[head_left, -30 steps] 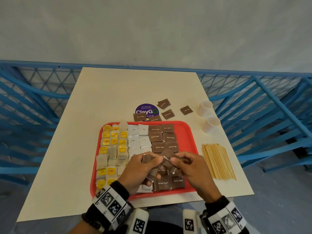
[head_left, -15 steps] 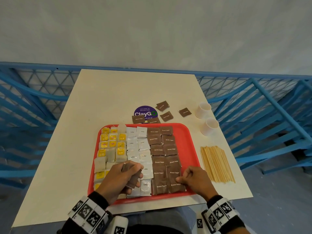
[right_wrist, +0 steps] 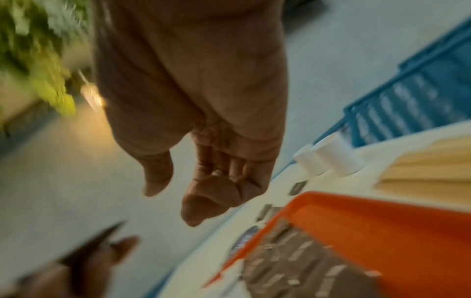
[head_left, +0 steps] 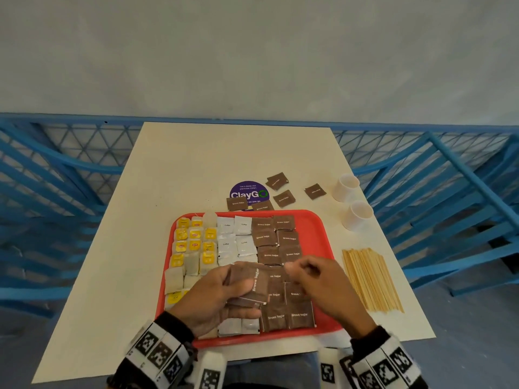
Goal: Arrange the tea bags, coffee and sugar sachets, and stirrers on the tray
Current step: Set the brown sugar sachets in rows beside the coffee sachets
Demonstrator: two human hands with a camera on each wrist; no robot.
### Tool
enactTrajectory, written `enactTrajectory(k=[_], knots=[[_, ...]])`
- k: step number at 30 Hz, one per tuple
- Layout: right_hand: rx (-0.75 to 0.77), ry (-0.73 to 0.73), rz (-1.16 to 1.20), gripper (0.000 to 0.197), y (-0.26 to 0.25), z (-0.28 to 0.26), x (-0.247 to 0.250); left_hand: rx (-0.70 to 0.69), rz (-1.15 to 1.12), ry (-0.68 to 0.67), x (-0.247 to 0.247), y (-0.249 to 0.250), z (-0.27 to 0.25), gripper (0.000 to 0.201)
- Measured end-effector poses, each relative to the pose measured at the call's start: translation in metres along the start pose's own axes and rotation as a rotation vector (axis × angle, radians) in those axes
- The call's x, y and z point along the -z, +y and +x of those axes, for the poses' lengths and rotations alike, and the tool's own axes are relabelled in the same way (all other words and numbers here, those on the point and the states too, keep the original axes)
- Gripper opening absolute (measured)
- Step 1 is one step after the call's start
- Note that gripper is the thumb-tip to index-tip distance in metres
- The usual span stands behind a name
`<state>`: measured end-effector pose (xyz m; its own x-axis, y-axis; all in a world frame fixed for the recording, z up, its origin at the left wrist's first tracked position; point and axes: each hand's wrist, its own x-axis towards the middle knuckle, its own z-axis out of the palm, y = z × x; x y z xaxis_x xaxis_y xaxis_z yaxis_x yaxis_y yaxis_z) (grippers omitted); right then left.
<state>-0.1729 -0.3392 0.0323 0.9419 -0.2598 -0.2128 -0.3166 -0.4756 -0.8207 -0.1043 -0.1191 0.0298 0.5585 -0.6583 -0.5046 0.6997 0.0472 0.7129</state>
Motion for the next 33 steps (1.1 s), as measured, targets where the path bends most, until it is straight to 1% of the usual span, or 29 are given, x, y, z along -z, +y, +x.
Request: enactTrajectory(k=[2,3,5,8,10,11,14,15,17,19,21,23,25,27,30,33], knots=[[0.038,-0.105,0.124,0.020,-0.027,0.000,-0.009,-0.063,0.157,0.027,-0.005,0.002,0.001,0.031],[0.044,-0.120,0.161,0.017,-0.035,0.000,-0.014,-0.099,0.214,0.052,-0.006,0.003,0.001,0.030],[0.031,-0.096,0.219,0.023,-0.038,0.001,-0.019,-0.177,0.286,0.123,-0.005,0.005,0.001,0.027],[-0.109,-0.108,0.376,0.034,-0.035,-0.001,-0.023,-0.277,0.296,0.263,0.003,0.006,0.003,0.023],[-0.152,-0.138,0.397,0.041,-0.032,-0.005,-0.026,-0.311,0.308,0.311,0.008,0.006,0.004,0.021],[-0.143,-0.143,0.380,0.041,-0.031,-0.006,-0.027,-0.307,0.326,0.311,0.010,0.006,0.004,0.021],[-0.060,-0.158,0.346,0.019,-0.030,-0.003,-0.029,-0.269,0.372,0.255,0.012,0.007,0.006,0.022],[-0.052,-0.147,0.358,0.014,-0.030,-0.001,-0.030,-0.265,0.369,0.244,0.013,0.007,0.008,0.022],[-0.078,-0.098,0.396,0.017,-0.029,0.003,-0.032,-0.276,0.331,0.251,0.013,0.009,0.013,0.022],[-0.101,-0.058,0.424,0.027,-0.028,0.007,-0.034,-0.286,0.278,0.268,0.014,0.011,0.019,0.023],[-0.129,-0.055,0.439,0.033,-0.026,0.012,-0.033,-0.283,0.256,0.284,0.015,0.012,0.027,0.024],[-0.152,-0.097,0.433,0.027,-0.025,0.019,-0.030,-0.266,0.260,0.299,0.016,0.014,0.035,0.023],[-0.137,-0.145,0.365,0.021,-0.026,0.029,-0.027,-0.253,0.257,0.325,0.020,0.019,0.044,0.021],[-0.129,-0.140,0.284,0.019,-0.023,0.050,-0.021,-0.251,0.222,0.376,0.026,0.024,0.053,0.021],[-0.179,-0.033,0.254,0.017,-0.010,0.103,-0.018,-0.249,0.160,0.473,0.038,0.026,0.058,0.021],[-0.281,0.013,0.209,0.016,0.006,0.157,-0.026,-0.226,0.172,0.475,0.045,0.020,0.051,0.018]])
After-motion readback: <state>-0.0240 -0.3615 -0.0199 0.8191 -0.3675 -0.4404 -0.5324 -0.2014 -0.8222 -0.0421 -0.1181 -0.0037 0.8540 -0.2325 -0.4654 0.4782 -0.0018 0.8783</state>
